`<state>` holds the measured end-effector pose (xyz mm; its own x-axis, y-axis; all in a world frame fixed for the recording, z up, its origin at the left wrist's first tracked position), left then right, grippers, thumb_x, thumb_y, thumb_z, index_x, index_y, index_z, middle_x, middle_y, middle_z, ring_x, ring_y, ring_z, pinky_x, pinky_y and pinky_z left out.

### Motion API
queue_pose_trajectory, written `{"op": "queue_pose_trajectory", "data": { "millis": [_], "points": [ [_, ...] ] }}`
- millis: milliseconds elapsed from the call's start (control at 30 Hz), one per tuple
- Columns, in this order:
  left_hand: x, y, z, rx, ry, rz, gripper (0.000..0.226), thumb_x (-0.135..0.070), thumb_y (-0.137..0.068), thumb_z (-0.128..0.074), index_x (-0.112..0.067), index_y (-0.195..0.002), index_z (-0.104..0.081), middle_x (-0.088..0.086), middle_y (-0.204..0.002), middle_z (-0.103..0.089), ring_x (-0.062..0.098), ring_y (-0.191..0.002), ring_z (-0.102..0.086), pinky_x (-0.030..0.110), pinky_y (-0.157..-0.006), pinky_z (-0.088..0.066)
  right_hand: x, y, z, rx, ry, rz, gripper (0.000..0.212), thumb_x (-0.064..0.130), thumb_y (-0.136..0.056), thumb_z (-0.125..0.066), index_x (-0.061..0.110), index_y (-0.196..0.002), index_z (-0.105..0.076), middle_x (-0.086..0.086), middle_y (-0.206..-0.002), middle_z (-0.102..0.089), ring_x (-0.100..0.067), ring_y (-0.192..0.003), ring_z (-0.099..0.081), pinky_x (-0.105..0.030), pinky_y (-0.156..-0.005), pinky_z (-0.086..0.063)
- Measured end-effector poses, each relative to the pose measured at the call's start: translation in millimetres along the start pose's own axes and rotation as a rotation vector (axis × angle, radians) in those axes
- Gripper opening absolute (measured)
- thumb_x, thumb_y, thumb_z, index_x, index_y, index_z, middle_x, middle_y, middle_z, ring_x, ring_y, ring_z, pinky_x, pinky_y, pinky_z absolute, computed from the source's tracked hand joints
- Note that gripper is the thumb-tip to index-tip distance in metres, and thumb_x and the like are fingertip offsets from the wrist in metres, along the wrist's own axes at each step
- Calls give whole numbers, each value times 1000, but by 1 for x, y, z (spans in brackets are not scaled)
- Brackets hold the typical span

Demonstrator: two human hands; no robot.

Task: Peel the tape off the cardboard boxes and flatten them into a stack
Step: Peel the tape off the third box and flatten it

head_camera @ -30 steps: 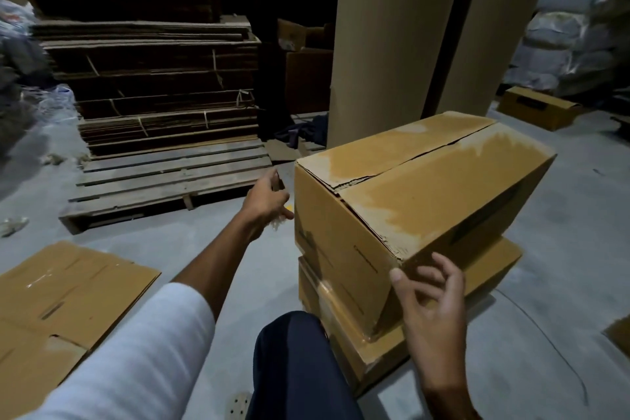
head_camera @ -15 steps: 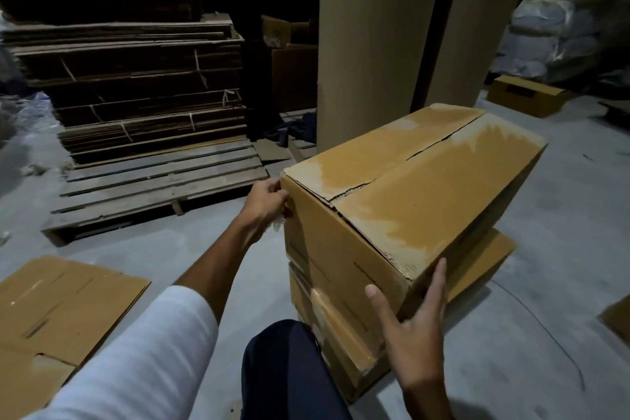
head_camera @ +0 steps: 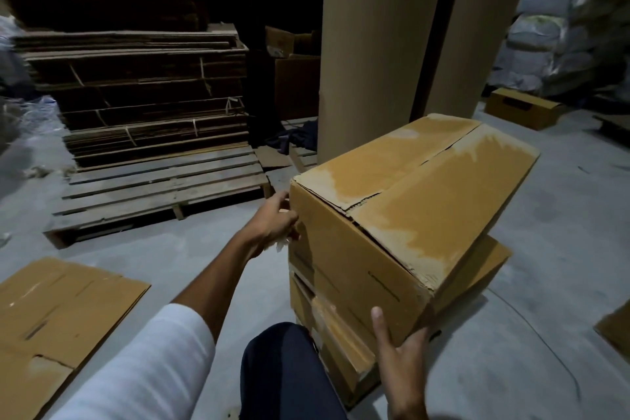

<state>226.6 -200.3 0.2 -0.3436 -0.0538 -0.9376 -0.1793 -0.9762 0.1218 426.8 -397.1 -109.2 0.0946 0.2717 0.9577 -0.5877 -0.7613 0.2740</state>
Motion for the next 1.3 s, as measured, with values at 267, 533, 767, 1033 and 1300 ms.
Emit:
{"op": "queue_pose_trajectory", "data": {
  "millis": [267, 533, 767, 1033, 1300],
  "points": [
    [-74, 42, 38, -264, 53, -360, 36, -18, -99, -59, -28, -132, -51, 3, -128, -55, 17, -92, -70, 30, -69, -62, 40, 9, -19, 92, -260, 3, 87, 64, -77, -70, 28, -149, -38, 0, -144, -53, -23, -129, -51, -42, -116, -37],
    [-81, 134, 154, -543, -193, -434, 47, -10, -97, -54, -32, -139, -49, 1, -131, -52, 18, -83, -71, 29, -62, -59, 72, 51, -89, 448, -306, 127, 88, 72, -75, -71, 33, -148, -41, 8, -135, -63, -18, -120, -63, -46, -106, -51],
    [7, 233, 237, -842, -120, -237, 51, -3, -95, -45, -29, -138, -55, 10, -121, -57, 18, -65, -69, 21, -55, -50, 95, 84, -162, 706, -136, 305, 46, 52, -93, -61, 44, -138, -52, 25, -124, -67, 0, -115, -64, -30, -94, -54],
    [116, 314, 276, -1060, -127, 108, 31, -9, -100, -49, -18, -125, -64, 16, -90, -72, 8, -60, -69, 21, -51, -50, 27, 133, -232, 817, 267, 381, 23, 59, -94, -55, 54, -115, -61, 23, -111, -70, -9, -102, -67, -43, -89, -58],
    [200, 354, 282, -1111, -129, 368, 13, -17, -98, -58, -20, -105, -69, -8, -78, -71, -10, -62, -64, 10, -53, -46, -34, 172, -263, 1034, 233, 233, 37, 30, -103, -56, 46, -137, -54, 26, -129, -63, -2, -118, -62, -31, -100, -54]
  ]
}}
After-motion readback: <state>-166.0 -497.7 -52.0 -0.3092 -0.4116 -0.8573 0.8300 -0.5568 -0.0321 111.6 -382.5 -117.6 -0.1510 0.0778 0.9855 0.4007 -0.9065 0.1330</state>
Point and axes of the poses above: each hand's wrist, its own y-axis away from the middle knuckle, its own z-axis out of the back of the hand, x = y × z, the point moved 4 cm from there along -y, towards the middle knuckle
